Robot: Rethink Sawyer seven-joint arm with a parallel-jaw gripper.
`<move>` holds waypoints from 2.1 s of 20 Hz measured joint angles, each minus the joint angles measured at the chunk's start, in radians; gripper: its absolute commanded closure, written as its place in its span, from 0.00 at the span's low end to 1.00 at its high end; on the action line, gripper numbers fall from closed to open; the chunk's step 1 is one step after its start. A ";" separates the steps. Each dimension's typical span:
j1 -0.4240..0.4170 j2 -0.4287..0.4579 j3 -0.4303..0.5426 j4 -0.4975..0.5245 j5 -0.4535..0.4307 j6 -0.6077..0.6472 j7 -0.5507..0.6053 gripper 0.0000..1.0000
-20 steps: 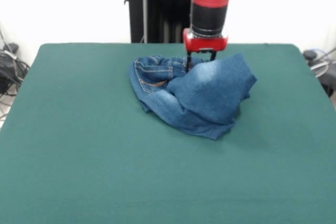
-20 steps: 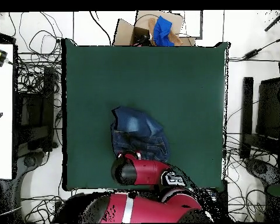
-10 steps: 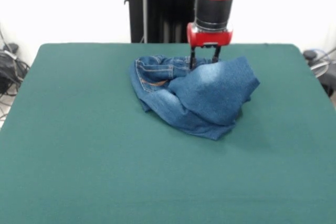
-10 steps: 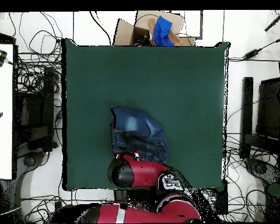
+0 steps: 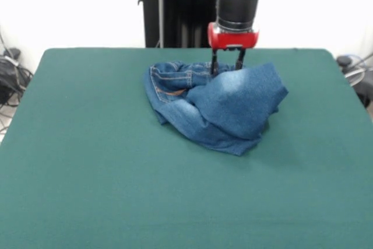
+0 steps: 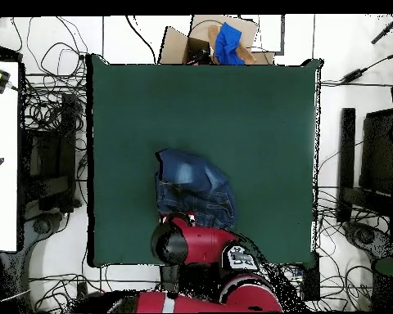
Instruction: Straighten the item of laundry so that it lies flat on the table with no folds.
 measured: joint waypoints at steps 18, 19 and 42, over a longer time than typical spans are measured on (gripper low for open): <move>0.005 0.073 -0.003 -0.047 0.000 -0.010 0.000 0.00; 0.005 0.073 -0.003 -0.047 0.000 -0.010 0.000 0.00; -0.022 0.100 0.007 -0.073 -0.021 -0.009 0.000 0.00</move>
